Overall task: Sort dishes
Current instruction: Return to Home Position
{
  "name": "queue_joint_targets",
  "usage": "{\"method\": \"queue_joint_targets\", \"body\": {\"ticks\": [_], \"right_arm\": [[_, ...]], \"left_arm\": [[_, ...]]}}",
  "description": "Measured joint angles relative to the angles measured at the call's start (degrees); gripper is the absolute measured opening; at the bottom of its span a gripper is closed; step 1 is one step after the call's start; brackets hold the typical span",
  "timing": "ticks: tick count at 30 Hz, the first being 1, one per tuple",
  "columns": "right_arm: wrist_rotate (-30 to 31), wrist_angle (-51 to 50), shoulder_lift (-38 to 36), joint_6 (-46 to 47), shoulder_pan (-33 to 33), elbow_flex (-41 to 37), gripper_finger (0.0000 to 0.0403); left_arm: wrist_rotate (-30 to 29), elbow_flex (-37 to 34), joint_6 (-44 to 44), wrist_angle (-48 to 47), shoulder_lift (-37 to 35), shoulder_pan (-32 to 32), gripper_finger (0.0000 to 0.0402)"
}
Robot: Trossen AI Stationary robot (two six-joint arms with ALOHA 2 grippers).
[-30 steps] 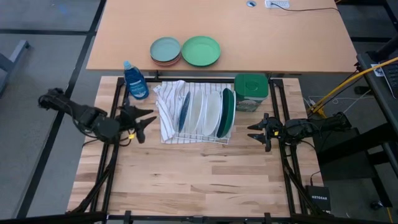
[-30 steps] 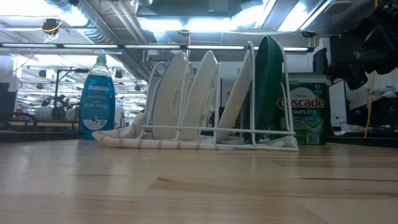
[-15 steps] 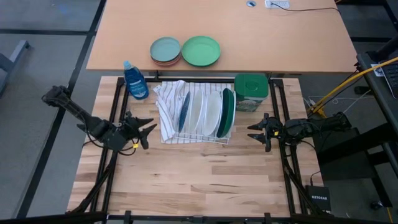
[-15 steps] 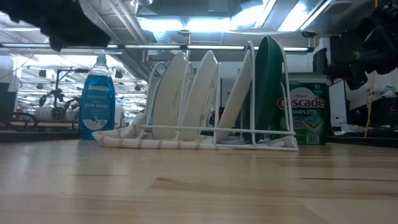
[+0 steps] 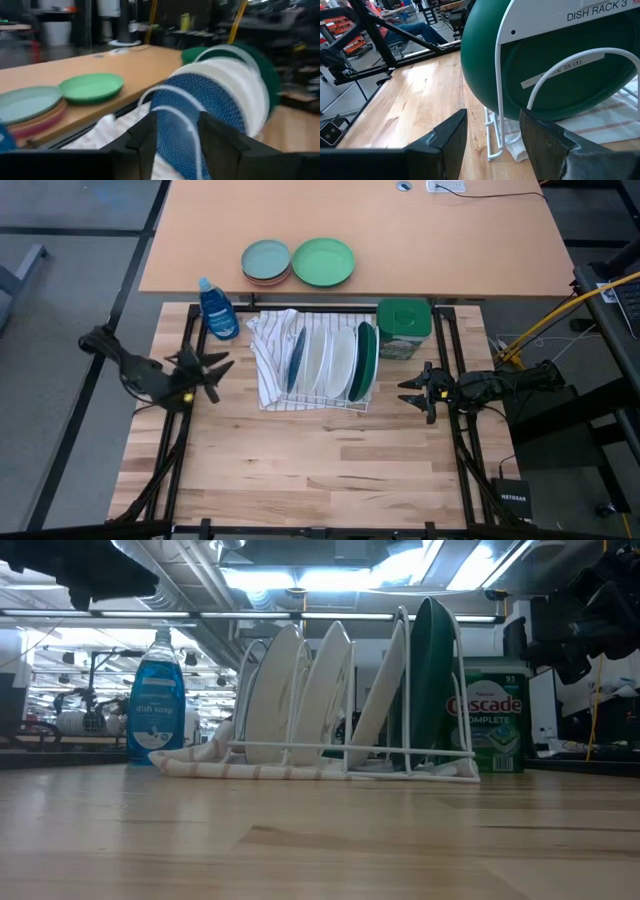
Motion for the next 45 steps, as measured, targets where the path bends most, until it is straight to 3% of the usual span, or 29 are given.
{"method": "queue_joint_targets", "body": {"ticks": [7,12,21,25,34,45], "right_arm": [[0.02,0.0,-0.01,0.0,0.0,0.01,0.0186],[0.0,0.01,0.0,0.0,-0.02,0.0,0.0186],[0.0,0.02,0.01,0.0,-0.01,0.0,0.0186],[0.0,0.04,-0.01,0.0,0.0,0.01,0.0186],[0.0,0.02,0.01,0.0,0.0,-0.01,0.0186],[0.0,0.04,-0.01,0.0,-0.02,0.01,0.0186]], "left_arm": [[12.37,0.0,10.99,-0.05,-13.72,0.02,0.0131],[15.63,-2.18,16.41,2.85,-19.05,0.02,0.0131],[21.68,-14.36,31.67,27.7,-20.9,0.24,0.0131],[24.52,-16.88,34.82,33.31,-20.9,0.9,0.0131],[28.67,-21.28,31.44,33.37,-20.9,3.19,0.0131],[27.32,-21.27,24.27,17.24,-20.88,6.29,0.0131]]}}
